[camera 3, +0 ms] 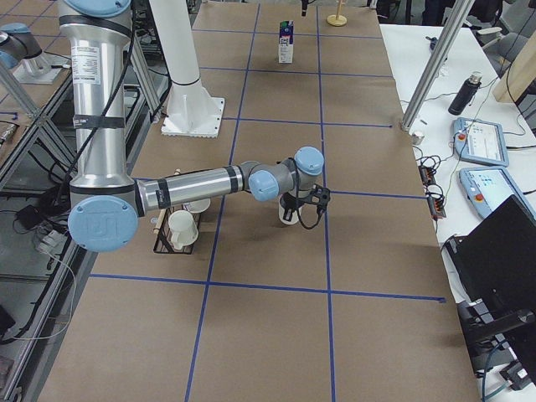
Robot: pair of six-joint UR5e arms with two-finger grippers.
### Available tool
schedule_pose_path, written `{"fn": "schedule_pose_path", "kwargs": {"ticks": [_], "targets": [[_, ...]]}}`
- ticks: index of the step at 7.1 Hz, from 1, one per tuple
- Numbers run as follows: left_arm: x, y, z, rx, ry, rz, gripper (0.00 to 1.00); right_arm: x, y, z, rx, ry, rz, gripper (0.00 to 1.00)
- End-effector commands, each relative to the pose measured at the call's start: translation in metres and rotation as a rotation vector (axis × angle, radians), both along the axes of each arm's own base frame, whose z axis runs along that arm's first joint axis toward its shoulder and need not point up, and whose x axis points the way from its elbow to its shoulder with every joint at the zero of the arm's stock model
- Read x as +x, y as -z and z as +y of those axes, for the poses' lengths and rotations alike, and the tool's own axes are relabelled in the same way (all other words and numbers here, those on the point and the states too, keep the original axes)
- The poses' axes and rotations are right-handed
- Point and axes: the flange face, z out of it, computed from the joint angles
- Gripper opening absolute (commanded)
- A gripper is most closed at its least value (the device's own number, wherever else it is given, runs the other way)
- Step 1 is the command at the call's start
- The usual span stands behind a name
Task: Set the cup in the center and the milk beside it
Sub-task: 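Carry the white mug with the right gripper to the table center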
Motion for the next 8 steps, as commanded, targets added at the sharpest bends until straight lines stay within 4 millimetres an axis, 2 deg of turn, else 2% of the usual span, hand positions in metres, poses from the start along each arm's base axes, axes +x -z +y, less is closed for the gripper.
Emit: {"fn": "schedule_pose_path", "kwargs": {"ticks": [1, 2, 4, 5, 6, 7, 8], "targets": [[0.0, 0.001, -0.001, 0.002, 0.0, 0.002, 0.98, -0.035, 0.086, -0.029, 0.154, 0.031, -0.061, 0.0], [0.001, 0.001, -0.002, 0.002, 0.0, 0.0, 0.98, -0.085, 0.133, -0.048, 0.252, 0.067, -0.056, 0.0], [0.002, 0.0, -0.002, 0.001, -0.001, 0.0, 0.98, -0.187, 0.211, -0.105, 0.321, 0.124, -0.057, 0.0], [0.001, 0.001, -0.002, 0.003, -0.001, -0.001, 0.98, -0.22, 0.252, -0.13, 0.359, 0.124, -0.05, 0.0], [0.001, 0.002, -0.002, 0.006, 0.001, 0.0, 0.98, -0.271, 0.278, -0.142, 0.368, 0.166, -0.047, 0.0], [0.0, 0.002, -0.001, 0.004, 0.001, -0.001, 0.98, -0.313, 0.314, -0.171, 0.442, 0.253, -0.034, 0.0], [0.0, -0.001, 0.0, 0.002, 0.001, -0.006, 0.98, -0.334, 0.339, -0.174, 0.488, 0.306, -0.044, 0.0]]}}
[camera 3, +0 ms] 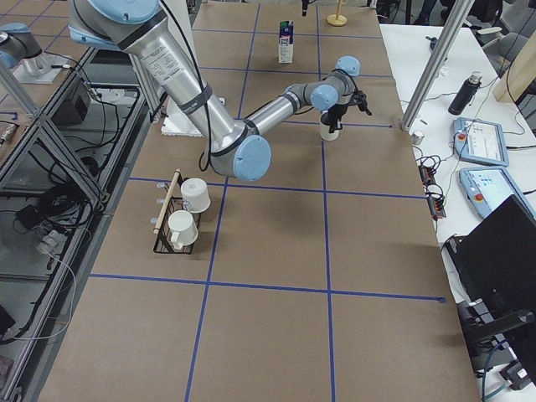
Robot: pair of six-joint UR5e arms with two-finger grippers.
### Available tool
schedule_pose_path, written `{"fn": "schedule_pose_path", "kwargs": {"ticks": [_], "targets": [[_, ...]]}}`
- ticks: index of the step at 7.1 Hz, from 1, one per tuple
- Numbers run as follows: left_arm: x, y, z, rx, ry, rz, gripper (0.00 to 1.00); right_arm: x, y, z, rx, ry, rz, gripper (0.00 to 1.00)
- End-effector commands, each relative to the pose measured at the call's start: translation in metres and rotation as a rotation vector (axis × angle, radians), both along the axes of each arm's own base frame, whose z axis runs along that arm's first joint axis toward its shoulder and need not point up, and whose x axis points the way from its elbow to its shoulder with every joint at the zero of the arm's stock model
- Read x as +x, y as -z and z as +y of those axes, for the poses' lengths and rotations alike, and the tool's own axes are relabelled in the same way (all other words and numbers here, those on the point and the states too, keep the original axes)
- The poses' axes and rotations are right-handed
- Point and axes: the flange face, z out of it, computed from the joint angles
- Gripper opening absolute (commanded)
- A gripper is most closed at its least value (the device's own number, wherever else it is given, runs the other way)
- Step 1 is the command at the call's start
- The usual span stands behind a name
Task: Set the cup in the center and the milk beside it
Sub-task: 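Carry the white mug with the right gripper to the table center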
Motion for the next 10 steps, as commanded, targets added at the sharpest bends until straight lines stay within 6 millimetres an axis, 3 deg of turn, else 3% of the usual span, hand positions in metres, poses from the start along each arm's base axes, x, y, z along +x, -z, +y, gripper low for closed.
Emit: {"fn": "schedule_pose_path", "kwargs": {"ticks": [1, 2, 8, 9, 10], "targets": [[-0.001, -0.005, 0.002, -0.006, 0.0, -0.006, 0.98, -0.05, 0.042, -0.004, 0.042, 0.067, 0.0, 0.0], [-0.001, -0.006, 0.001, -0.009, 0.0, -0.007, 0.98, -0.063, 0.045, 0.007, 0.046, 0.071, -0.021, 0.0], [-0.001, -0.006, 0.002, -0.008, 0.001, -0.008, 0.98, -0.081, 0.041, 0.019, 0.083, 0.076, 0.002, 0.0], [-0.001, -0.006, 0.001, -0.008, 0.001, -0.009, 0.98, -0.083, 0.042, 0.02, 0.086, 0.078, 0.004, 0.37], [-0.001, -0.004, 0.001, -0.005, 0.001, -0.009, 0.98, -0.085, 0.041, 0.021, 0.082, 0.078, 0.005, 0.87]]}}
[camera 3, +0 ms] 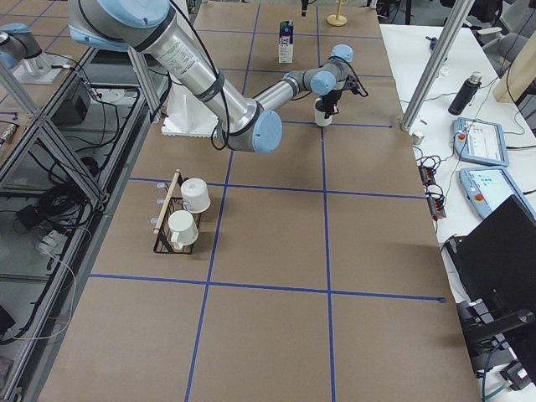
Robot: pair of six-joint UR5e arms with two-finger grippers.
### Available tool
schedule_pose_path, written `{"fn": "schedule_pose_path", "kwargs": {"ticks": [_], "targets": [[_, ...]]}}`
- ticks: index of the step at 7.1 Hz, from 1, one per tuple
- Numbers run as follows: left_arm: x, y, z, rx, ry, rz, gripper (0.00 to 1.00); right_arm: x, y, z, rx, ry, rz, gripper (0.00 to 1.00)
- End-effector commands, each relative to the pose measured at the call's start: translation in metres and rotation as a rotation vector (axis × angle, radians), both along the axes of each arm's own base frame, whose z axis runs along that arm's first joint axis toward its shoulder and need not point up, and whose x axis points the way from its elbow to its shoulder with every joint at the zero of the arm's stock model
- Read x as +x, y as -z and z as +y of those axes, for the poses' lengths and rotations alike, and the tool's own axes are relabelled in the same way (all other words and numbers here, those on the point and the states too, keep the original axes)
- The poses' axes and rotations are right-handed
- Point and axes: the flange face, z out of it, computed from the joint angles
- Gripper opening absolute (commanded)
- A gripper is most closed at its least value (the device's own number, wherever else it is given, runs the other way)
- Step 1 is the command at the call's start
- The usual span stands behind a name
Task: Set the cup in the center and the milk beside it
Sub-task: 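Set the mug down, open the right gripper and lift away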
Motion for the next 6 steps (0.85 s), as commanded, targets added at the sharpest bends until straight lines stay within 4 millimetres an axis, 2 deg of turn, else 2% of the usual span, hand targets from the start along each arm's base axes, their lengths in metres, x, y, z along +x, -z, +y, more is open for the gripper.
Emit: {"fn": "schedule_pose_path", "kwargs": {"ticks": [1, 2, 3, 5, 6], "targets": [[-0.001, 0.004, 0.0, 0.007, 0.003, 0.002, 0.98, -0.002, 0.002, 0.001, 0.003, -0.003, 0.0, 1.0], [-0.001, 0.004, -0.001, 0.007, 0.003, 0.002, 0.98, 0.003, 0.008, -0.001, 0.016, -0.005, -0.012, 1.0], [0.001, 0.01, -0.002, 0.013, 0.006, 0.005, 0.98, 0.037, 0.021, -0.024, 0.036, -0.04, -0.057, 1.0], [0.0, 0.05, -0.003, -0.016, 0.106, 0.035, 0.98, 0.127, 0.019, -0.072, -0.031, -0.082, -0.125, 1.0], [0.001, 0.063, 0.005, -0.066, 0.174, 0.05, 0.98, 0.173, -0.024, -0.06, -0.086, -0.114, -0.121, 1.0]]}}
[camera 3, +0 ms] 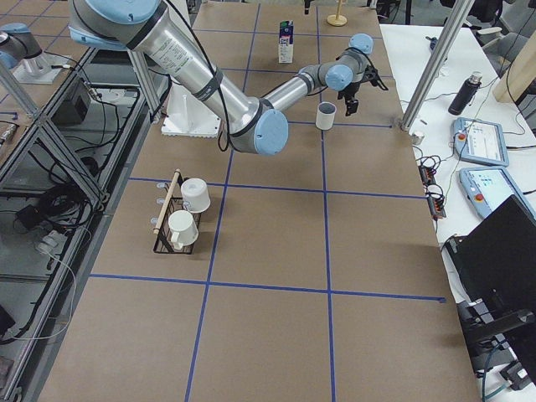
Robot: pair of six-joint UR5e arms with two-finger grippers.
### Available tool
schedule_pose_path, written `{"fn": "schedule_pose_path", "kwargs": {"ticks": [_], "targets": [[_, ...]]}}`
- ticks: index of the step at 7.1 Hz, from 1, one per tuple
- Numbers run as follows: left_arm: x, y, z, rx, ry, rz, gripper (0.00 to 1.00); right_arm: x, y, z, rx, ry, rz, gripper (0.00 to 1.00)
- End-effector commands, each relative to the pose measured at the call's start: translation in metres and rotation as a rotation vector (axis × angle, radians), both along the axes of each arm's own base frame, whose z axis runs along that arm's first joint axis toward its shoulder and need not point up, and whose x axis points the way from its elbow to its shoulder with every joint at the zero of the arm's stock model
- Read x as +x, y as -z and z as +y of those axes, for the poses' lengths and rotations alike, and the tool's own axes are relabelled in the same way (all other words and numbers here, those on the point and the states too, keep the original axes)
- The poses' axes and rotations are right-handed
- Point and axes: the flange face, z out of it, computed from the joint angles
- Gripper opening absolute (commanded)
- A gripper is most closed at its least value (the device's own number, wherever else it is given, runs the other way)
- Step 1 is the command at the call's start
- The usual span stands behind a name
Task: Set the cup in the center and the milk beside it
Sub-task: 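Retract the right arm while the left gripper moves toward the milk carton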
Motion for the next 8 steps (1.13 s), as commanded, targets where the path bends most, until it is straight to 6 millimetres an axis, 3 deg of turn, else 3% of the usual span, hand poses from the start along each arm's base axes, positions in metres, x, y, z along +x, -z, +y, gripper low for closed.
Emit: {"fn": "schedule_pose_path", "kwargs": {"ticks": [1, 2, 3, 4, 5, 7, 8], "targets": [[-0.002, 0.032, 0.023, -0.064, 0.111, 0.036, 0.98, 0.111, -0.09, 0.025, -0.098, -0.097, 0.054, 1.0], [0.007, 0.039, 0.033, -0.081, 0.121, 0.049, 0.98, 0.183, -0.14, 0.033, -0.177, -0.172, 0.087, 1.0], [0.024, 0.05, 0.041, -0.069, 0.093, 0.054, 0.98, 0.227, -0.179, 0.085, -0.241, -0.195, 0.13, 1.0], [0.047, 0.054, 0.043, -0.086, 0.085, 0.044, 0.98, 0.28, -0.205, 0.127, -0.228, -0.211, 0.134, 1.0], [0.054, 0.058, 0.038, -0.055, 0.1, 0.057, 0.98, 0.31, -0.226, 0.163, -0.22, -0.205, 0.14, 1.0], [0.074, 0.048, 0.051, -0.049, 0.052, 0.056, 0.98, 0.312, -0.24, 0.166, -0.229, -0.214, 0.164, 1.0], [0.074, 0.027, 0.061, -0.067, 0.047, 0.023, 0.98, 0.312, -0.243, 0.165, -0.231, -0.215, 0.168, 1.0]]}}
